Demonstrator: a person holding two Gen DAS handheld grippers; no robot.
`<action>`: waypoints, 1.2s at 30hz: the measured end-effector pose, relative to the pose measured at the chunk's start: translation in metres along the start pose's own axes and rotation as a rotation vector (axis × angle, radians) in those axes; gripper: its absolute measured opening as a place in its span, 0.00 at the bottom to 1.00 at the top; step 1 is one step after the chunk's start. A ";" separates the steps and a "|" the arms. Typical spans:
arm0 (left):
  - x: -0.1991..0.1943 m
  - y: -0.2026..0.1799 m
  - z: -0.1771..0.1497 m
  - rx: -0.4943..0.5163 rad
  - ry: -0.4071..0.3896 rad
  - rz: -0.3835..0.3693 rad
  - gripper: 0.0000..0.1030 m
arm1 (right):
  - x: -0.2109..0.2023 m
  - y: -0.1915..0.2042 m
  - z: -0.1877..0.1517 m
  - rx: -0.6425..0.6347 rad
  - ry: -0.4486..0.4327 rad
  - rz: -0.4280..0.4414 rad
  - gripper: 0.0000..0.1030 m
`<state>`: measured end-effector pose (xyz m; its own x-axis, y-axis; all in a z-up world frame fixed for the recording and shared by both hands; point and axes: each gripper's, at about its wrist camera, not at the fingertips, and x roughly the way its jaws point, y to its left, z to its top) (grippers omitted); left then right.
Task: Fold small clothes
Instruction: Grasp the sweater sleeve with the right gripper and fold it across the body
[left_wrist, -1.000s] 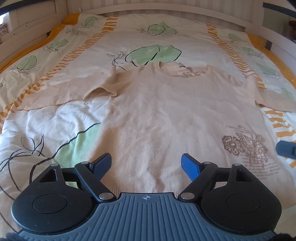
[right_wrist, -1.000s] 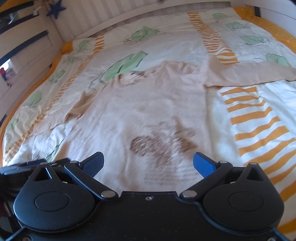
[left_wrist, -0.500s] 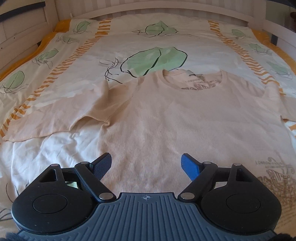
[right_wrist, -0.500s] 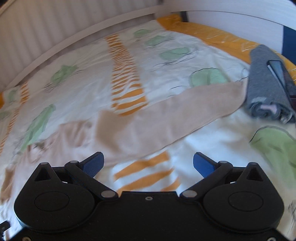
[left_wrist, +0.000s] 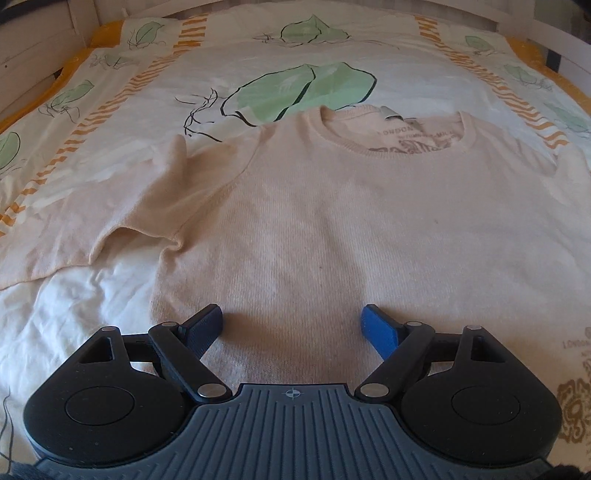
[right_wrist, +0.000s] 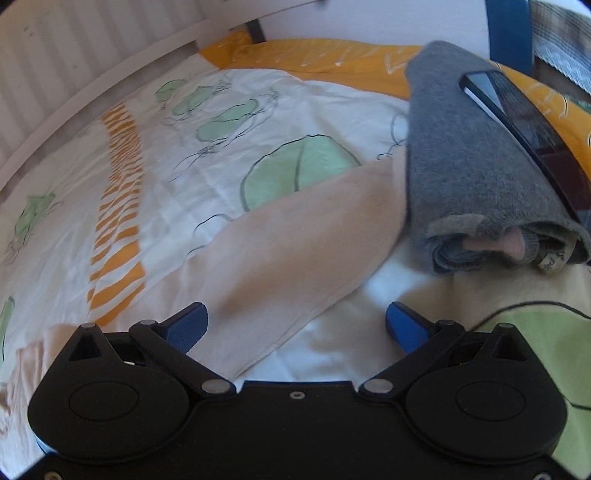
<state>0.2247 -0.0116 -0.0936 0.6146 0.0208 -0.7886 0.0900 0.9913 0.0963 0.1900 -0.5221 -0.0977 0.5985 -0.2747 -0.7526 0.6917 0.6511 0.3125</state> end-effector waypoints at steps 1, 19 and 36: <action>0.001 0.002 -0.001 -0.006 -0.002 -0.006 0.81 | 0.003 -0.002 0.003 0.009 -0.004 0.006 1.00; 0.012 0.013 0.000 -0.008 0.006 -0.031 1.00 | -0.045 0.078 0.027 -0.208 -0.085 0.247 0.17; -0.003 0.029 -0.005 -0.030 -0.001 -0.091 0.97 | -0.092 0.257 -0.180 -0.753 0.189 0.649 0.25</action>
<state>0.2215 0.0181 -0.0915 0.6056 -0.0698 -0.7927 0.1225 0.9925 0.0062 0.2402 -0.2024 -0.0522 0.6492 0.3650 -0.6673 -0.2185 0.9298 0.2960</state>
